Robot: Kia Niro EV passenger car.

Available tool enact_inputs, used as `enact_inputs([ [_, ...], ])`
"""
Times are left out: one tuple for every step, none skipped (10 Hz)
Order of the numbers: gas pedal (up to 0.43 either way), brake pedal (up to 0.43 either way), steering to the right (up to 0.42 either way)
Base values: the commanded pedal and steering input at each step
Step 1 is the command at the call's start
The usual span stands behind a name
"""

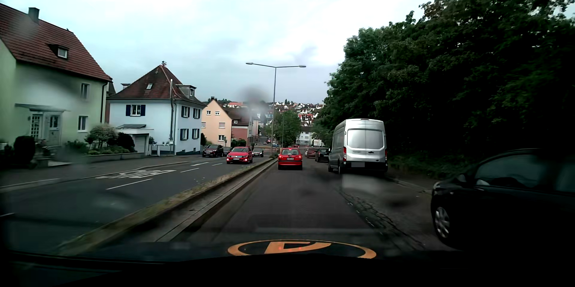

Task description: Follow the waypoints while adhering to traffic rules and regulations

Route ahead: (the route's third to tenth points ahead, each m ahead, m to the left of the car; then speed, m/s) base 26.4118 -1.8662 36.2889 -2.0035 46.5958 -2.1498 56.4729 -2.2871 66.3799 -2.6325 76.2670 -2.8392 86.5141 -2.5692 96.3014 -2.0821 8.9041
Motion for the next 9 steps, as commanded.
enact_inputs([
  [0.008,0.0,-0.003],
  [0.008,0.0,-0.004],
  [0.0,0.0,-0.004],
  [0.0,0.0,-0.005],
  [0.0,0.0,-0.005],
  [0.0,0.0,-0.005],
  [0.0,0.0,-0.005],
  [0.0,0.0,-0.005],
  [0.0,0.0,-0.005],
])
